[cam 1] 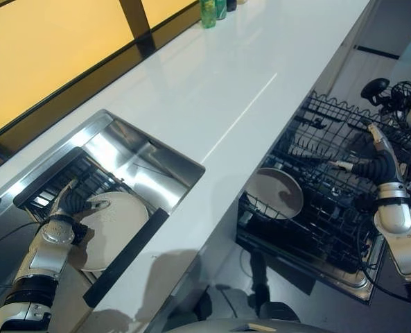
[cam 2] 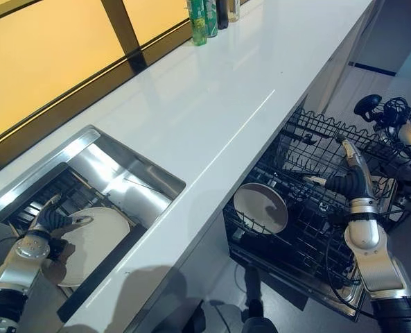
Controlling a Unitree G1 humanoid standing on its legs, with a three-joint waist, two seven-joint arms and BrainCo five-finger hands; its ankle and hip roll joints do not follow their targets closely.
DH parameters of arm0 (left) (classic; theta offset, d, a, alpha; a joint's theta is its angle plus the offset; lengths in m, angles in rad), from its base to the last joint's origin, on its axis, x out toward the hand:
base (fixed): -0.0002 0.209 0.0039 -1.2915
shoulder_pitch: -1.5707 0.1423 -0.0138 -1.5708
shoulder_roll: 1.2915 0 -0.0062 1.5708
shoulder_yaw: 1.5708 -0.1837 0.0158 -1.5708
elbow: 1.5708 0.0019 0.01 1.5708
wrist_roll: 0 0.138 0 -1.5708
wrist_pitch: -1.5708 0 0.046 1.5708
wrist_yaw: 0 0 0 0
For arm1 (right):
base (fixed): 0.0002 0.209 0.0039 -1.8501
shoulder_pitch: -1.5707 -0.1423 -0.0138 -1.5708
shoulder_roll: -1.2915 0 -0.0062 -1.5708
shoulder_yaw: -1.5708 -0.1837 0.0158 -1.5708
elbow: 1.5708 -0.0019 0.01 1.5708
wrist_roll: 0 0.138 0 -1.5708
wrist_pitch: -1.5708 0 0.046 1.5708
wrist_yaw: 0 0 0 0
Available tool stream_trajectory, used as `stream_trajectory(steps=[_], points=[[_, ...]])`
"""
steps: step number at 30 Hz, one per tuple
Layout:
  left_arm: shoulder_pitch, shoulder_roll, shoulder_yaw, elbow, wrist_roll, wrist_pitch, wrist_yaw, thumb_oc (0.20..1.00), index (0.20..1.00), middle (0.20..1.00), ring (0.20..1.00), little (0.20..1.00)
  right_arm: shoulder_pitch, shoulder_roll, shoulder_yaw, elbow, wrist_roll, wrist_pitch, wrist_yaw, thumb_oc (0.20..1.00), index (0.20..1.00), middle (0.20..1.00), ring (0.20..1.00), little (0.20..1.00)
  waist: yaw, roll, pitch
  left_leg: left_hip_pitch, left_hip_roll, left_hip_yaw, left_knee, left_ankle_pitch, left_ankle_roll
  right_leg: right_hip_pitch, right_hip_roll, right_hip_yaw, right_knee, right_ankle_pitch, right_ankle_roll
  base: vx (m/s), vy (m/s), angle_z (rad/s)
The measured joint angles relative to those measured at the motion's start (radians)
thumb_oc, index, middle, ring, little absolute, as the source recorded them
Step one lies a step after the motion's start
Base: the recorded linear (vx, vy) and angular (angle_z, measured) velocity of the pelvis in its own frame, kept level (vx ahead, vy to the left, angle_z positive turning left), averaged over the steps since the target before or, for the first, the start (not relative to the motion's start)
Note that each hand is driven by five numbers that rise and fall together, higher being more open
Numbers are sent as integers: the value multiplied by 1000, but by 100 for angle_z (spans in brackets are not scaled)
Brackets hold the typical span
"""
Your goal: Pick up plates and place into dishwasher.
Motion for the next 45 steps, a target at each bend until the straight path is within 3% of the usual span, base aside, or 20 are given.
stream_trajectory(steps=[7,13,18,25,33,37,41,45], points=[[-82,78,-110,40,153,55,-153,1000,1000,1000,1000,1000,-23,-49,2,0,32,-1,-1,1000,1000,1000,1000,1000,-5,29,15,-14,-9,-13,6,3,4,-3,-8,-12,-1,2,4,-17,40,5],[-131,91,-128,97,267,91,-305,1000,1000,1000,1000,1000,-26,-68,2,1,40,0,-7,1000,1000,1000,1000,1000,-36,50,26,-14,-10,-12,6,3,4,-3,-8,-13,-1,2,4,0,0,0],[-136,126,-137,119,267,80,-418,1000,1000,1000,1000,1000,-26,-78,2,1,40,0,-11,1000,1000,1000,1000,1000,-54,51,26,-13,-10,-12,6,3,4,-2,-8,-13,-1,2,4,0,0,0],[-120,190,-180,61,246,24,-634,1000,1000,1000,1000,1000,-27,-94,3,1,40,0,-11,1000,1000,1000,1000,1000,-46,63,31,-12,-14,-14,6,6,4,2,-10,-19,-1,2,4,-9,-3,2],[-102,316,-167,-81,68,-10,-815,1000,1000,1000,1000,1000,-24,-96,3,1,71,1,-21,1000,1000,1000,1000,1000,-29,64,31,-10,-13,-16,6,7,5,7,-12,-23,-1,3,5,-15,-42,2],[-99,389,-158,-286,-80,-29,-893,1000,1000,1000,1000,1000,-18,-97,14,0,79,1,-40,1000,1000,1000,1000,1000,-17,64,31,1,-17,-19,6,7,5,28,-14,-37,-5,1,6,-18,-36,10],[-112,389,-178,-418,-174,-86,-948,1000,1000,1000,1000,1000,-25,-102,62,0,80,1,-64,1000,1000,1000,1000,1000,-11,68,28,6,-18,-21,7,7,5,39,-14,-41,-7,1,6,-2,-65,4],[-85,386,-199,-474,-249,-92,-968,1000,1000,1000,1000,1000,-24,-104,73,-5,98,10,-83,1000,1000,1000,1000,1000,-23,69,26,5,-18,-23,7,7,5,42,-14,-43,-8,1,6,-6,-51,1]])
